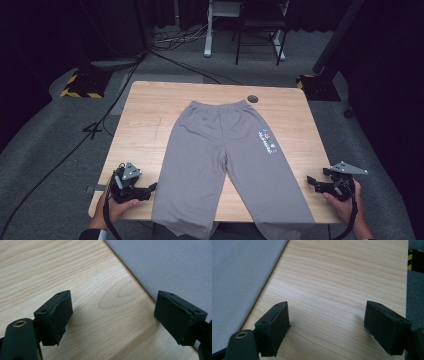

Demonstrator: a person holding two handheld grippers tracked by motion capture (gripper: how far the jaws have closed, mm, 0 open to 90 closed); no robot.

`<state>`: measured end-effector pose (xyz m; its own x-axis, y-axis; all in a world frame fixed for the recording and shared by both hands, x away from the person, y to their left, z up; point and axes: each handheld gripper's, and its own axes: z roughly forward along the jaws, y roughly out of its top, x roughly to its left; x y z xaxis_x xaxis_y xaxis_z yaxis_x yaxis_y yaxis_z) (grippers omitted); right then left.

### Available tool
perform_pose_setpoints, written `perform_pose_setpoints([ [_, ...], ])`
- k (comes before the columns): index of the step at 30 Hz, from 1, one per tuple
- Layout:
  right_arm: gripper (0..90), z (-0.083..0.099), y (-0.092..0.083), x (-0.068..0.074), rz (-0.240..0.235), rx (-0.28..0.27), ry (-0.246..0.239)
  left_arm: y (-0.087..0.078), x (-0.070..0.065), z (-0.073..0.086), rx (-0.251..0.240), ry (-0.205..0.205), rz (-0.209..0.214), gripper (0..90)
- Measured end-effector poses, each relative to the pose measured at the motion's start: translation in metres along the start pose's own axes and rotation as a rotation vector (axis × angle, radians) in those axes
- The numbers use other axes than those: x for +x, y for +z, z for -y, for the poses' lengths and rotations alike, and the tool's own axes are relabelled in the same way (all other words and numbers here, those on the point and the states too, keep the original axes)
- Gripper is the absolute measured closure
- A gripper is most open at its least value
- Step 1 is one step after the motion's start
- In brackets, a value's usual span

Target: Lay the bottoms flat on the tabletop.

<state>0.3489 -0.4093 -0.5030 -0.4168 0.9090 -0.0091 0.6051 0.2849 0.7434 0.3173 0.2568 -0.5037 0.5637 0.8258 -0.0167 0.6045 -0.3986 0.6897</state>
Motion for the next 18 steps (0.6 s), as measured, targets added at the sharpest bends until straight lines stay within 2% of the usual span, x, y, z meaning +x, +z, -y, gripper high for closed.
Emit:
perform_pose_setpoints([
  [18, 19.8, -0.0002, 0.0002, 0.0002, -0.011, 0.001, -0.007, 0.001, 0.0007, -0.0008, -0.001, -0.011, -0.007, 15.4],
])
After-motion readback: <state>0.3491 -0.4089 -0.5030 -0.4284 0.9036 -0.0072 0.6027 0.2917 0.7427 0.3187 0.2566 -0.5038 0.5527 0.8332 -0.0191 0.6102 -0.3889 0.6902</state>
